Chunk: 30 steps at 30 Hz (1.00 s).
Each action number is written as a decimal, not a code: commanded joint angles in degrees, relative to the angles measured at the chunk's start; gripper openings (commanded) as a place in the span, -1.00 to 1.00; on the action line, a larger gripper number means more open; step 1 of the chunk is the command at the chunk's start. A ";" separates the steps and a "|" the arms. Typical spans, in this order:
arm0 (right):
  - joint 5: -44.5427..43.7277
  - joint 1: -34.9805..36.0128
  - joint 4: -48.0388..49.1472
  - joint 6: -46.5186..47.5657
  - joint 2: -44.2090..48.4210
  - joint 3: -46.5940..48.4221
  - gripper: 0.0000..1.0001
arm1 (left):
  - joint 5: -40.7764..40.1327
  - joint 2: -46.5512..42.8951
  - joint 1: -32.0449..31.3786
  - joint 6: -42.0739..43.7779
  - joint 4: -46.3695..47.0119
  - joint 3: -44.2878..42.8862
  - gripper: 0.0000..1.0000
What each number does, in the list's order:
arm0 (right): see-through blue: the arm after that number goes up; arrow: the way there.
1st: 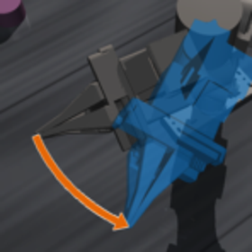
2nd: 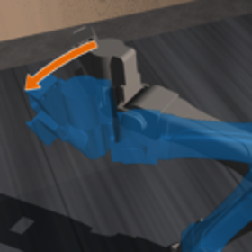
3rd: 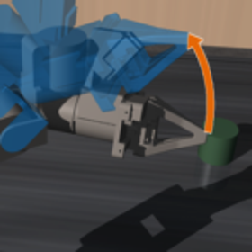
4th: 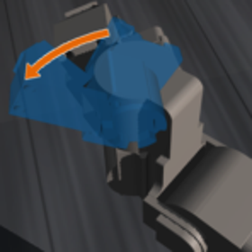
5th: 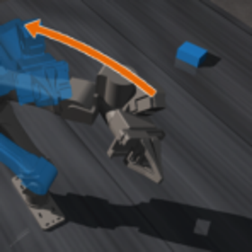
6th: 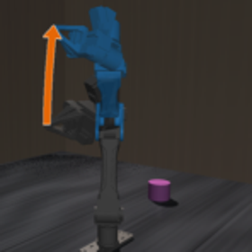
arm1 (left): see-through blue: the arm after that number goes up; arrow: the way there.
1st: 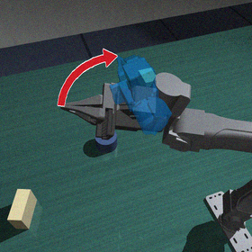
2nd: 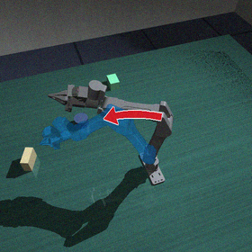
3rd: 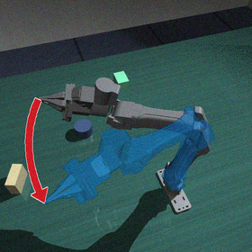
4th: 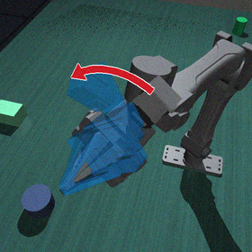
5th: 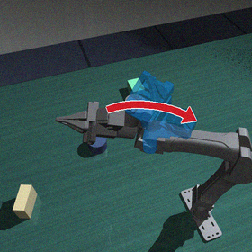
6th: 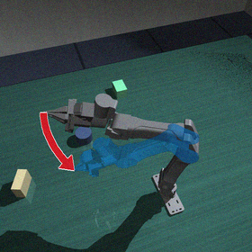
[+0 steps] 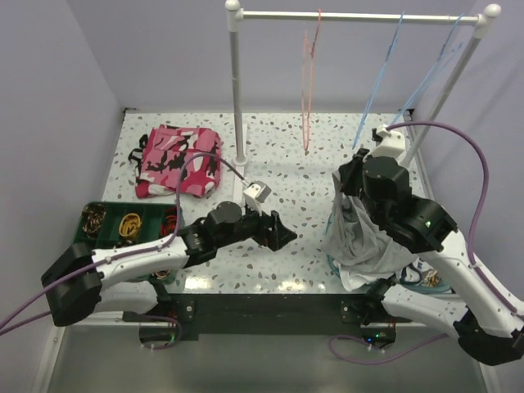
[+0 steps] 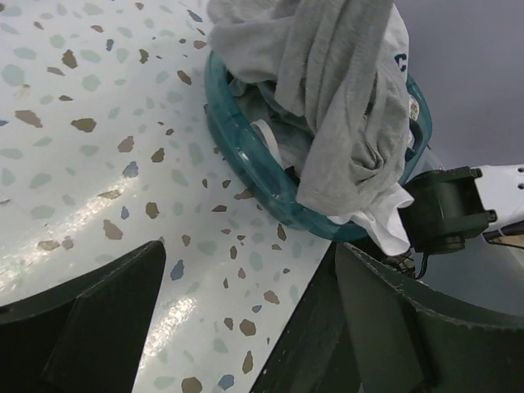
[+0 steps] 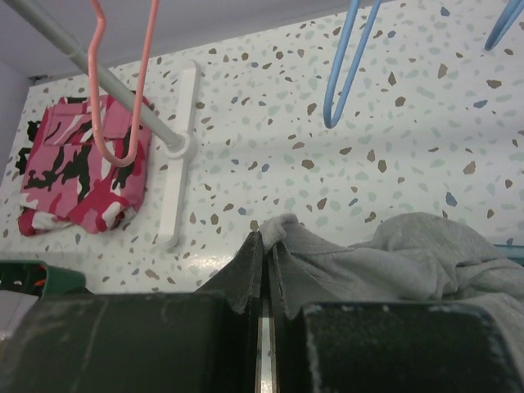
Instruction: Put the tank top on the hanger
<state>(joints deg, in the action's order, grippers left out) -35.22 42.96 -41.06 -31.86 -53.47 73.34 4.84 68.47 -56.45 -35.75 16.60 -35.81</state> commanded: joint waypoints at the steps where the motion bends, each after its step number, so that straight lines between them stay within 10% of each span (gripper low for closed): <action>1: 0.07 -0.07 1.86 1.71 -0.75 3.83 -1.00 | -3.52 5.53 -4.45 2.52 16.17 -3.38 0.80; 19: -3.80 -0.16 1.51 3.73 -0.40 5.93 -1.00 | -8.62 29.88 -14.83 3.58 18.82 -19.90 0.56; 22: -4.15 -0.07 1.95 4.26 -0.84 7.08 -1.00 | -9.50 30.94 -14.83 3.23 18.82 -21.31 -0.10; 23: -4.15 -0.07 1.95 4.43 -1.02 7.95 -1.00 | -10.11 30.42 -14.83 3.23 18.12 -21.66 -0.81; 24: -4.15 -0.07 1.86 4.78 -1.11 8.57 -1.00 | -10.55 28.15 -14.83 3.31 16.20 -21.93 -1.00; 30: -3.81 -0.16 2.47 6.98 -1.72 16.03 -1.00 | -13.01 9.60 -15.10 7.00 6.79 -21.66 -1.00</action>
<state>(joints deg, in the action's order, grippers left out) -38.02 42.96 -41.56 -27.59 -55.37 83.00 -4.89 93.19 -71.33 -32.95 25.61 -54.63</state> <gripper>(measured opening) 0.015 0.041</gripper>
